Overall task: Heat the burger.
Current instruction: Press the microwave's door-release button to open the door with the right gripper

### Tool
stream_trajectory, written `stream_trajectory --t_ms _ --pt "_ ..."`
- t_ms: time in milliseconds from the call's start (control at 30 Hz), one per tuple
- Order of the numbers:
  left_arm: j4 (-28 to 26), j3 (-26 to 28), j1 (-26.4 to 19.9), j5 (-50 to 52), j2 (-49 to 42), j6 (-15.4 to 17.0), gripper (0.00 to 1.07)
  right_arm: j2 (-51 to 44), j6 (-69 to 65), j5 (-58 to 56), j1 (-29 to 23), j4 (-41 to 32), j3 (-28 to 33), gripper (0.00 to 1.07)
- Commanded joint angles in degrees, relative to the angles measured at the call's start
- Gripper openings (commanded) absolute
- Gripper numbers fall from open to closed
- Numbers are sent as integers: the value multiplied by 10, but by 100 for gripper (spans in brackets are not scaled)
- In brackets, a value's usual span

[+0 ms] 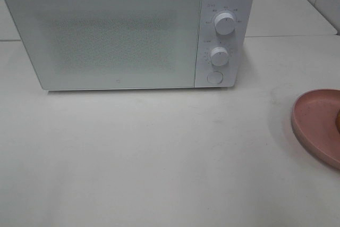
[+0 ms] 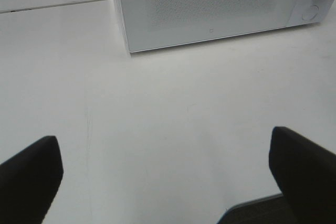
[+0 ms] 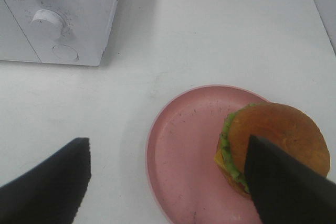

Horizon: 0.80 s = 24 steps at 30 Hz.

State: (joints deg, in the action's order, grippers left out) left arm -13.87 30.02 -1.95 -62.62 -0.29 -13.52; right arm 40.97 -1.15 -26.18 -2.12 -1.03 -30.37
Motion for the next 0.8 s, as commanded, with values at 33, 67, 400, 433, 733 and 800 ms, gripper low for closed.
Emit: stream_trajectory --t_ms 33,67,400,433,733,800 --pt "-2 -1 2 5 -14 4 100 19 -2 32 -1 1 -4 76" --pt "-2 -1 2 5 -14 4 100 35 -2 51 -1 1 -4 76" --pt "-2 -1 2 5 -14 4 100 130 -18 178 -1 1 -4 76" --pt "-2 -1 2 5 -14 4 100 130 -18 178 -1 1 -4 76" --pt "-2 -1 2 5 -14 4 100 207 -64 246 -1 1 -4 76" --pt "-2 -1 2 5 -14 4 100 234 -65 273 -1 1 -4 76"
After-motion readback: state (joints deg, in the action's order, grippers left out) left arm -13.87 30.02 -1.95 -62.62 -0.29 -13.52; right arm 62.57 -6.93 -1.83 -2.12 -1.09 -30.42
